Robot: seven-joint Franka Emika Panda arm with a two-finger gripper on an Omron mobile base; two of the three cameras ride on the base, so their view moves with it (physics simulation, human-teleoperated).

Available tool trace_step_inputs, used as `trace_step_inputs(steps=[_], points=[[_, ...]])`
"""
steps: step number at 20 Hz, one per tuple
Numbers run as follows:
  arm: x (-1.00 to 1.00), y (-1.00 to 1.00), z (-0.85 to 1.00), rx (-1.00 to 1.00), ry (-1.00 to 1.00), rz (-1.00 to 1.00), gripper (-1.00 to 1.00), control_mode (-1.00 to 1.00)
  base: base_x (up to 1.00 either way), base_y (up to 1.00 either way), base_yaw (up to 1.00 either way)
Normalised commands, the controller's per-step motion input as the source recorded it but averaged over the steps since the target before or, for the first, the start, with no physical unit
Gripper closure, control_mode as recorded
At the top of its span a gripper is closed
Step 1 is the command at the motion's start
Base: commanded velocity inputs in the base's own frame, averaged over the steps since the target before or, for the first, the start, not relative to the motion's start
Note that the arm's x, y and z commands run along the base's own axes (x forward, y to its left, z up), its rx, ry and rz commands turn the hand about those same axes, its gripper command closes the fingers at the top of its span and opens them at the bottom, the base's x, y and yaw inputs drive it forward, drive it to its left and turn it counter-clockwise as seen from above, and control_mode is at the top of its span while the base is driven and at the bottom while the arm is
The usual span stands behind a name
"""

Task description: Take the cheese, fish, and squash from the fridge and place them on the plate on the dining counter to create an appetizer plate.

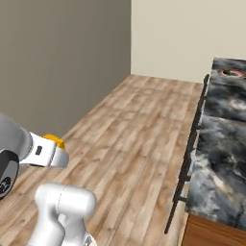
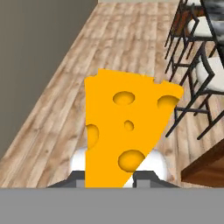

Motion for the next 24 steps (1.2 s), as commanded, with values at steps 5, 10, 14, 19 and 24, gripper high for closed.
trace_step_inputs(steps=[5, 10, 14, 19, 24], points=[[0.00, 0.00, 0.00, 0.00, 0.00, 0.00, 1.00, 1.00, 1.00, 1.00, -0.52], [0.00, 0.00, 0.00, 0.00, 0.00, 0.00, 1.00, 1.00, 1.00, 1.00, -0.53], [0.00, 0.00, 0.00, 0.00, 0.00, 0.00, 1.00, 1.00, 1.00, 0.97, -0.54], [0.00, 0.00, 0.00, 0.00, 0.00, 0.00, 1.00, 1.00, 1.00, 0.86, -0.54], [0.00, 0.00, 0.00, 0.00, 0.00, 0.00, 1.00, 1.00, 1.00, 0.77, -0.55]])
